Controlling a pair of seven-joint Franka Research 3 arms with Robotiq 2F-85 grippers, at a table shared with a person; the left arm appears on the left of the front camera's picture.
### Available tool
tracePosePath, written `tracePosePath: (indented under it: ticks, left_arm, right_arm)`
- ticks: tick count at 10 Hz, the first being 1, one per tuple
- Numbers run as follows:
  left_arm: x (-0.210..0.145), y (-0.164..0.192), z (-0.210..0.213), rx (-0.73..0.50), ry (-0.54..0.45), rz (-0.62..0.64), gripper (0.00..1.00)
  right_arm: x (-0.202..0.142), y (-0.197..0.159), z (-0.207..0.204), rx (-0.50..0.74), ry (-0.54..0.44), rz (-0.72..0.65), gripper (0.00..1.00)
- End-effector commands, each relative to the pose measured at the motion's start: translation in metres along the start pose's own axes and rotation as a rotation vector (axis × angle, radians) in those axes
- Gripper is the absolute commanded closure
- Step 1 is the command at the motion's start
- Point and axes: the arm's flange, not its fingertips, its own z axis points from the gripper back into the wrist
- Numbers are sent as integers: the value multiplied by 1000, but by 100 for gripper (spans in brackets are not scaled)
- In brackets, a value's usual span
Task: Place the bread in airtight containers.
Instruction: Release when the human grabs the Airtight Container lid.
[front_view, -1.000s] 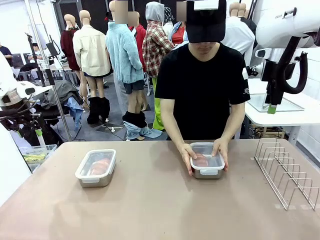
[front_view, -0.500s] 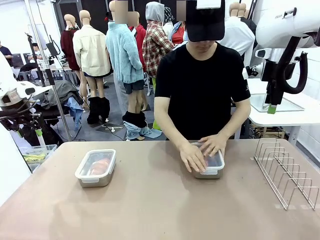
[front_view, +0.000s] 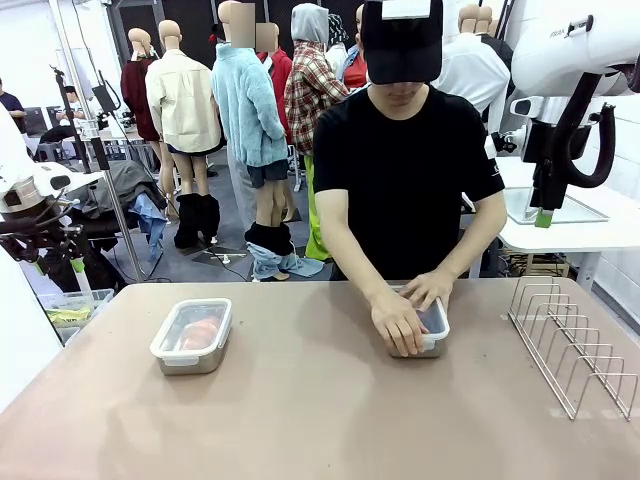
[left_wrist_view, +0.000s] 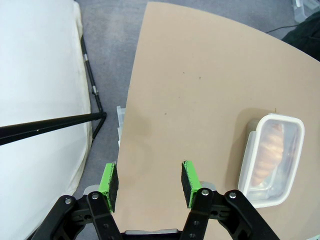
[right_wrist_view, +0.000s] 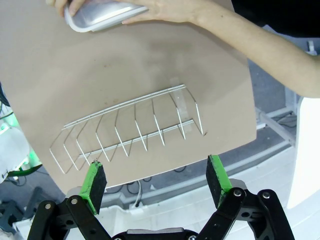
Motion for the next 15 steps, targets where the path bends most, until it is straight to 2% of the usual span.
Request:
tracePosePath:
  ticks: [1,15]
  left_arm:
    - [0,-1,1,20,-2,15,33]
    - [0,-1,1,20,-2,15,33]
  right_arm:
    - [2,-2,1,7,19,-11,0]
    - [2,-2,1,7,19,-11,0]
